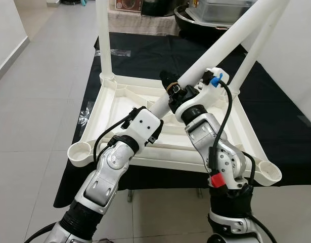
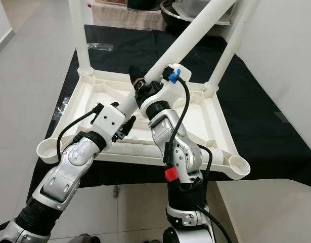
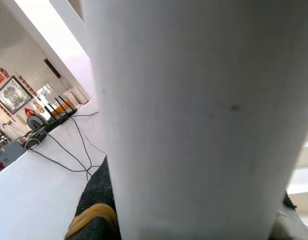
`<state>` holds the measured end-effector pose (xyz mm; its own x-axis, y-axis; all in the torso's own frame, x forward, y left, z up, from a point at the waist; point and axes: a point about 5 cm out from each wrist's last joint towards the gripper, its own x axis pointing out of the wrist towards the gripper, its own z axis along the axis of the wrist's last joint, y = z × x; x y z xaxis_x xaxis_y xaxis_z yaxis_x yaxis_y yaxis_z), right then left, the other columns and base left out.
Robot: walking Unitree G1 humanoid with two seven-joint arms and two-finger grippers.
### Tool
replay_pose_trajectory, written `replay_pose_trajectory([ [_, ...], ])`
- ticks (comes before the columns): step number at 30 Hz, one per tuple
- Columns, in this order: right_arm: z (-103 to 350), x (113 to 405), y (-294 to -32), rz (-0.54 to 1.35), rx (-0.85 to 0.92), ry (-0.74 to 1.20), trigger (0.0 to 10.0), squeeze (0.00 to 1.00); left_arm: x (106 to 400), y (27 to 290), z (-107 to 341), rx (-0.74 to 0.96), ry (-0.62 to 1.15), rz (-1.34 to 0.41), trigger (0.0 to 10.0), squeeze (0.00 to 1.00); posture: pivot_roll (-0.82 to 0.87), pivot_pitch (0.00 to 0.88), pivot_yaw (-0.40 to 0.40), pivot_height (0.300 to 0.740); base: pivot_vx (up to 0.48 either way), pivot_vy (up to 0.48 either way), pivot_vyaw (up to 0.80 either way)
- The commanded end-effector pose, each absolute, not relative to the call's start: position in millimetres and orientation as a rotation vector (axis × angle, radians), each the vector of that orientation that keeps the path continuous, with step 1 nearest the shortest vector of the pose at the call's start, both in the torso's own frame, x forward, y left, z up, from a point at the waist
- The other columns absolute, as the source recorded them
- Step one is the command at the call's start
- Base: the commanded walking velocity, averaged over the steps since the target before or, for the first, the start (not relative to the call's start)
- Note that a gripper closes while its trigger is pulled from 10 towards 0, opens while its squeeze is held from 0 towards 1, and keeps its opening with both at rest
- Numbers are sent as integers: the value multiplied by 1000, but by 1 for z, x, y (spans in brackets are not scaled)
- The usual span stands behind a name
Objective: Building children table
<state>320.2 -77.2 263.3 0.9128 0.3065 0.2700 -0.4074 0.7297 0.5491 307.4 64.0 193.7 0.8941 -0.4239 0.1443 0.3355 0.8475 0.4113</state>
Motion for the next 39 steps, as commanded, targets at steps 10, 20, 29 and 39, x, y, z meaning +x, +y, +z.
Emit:
replay_pose_trajectory([
  [10, 256, 321, -83, 414, 548, -200, 10000, 1000, 303, 68, 191, 383, -210, -417, 10000, 0, 101, 66, -105, 740, 0, 0, 0],
  [20, 256, 330, -107, 547, 503, -236, 10000, 0, 284, 92, 183, 427, -169, -500, 10000, 0, 124, 73, -100, 740, 0, 0, 0],
  [29, 252, 319, -112, 972, 547, -169, 10000, 0, 257, 99, 178, 245, -65, -693, 10000, 0, 135, 80, -93, 740, 0, 0, 0],
  [39, 249, 309, -110, 1210, 563, -145, 10000, 0, 230, 106, 175, 51, 65, -839, 10000, 0, 143, 86, -92, 740, 0, 0, 0],
])
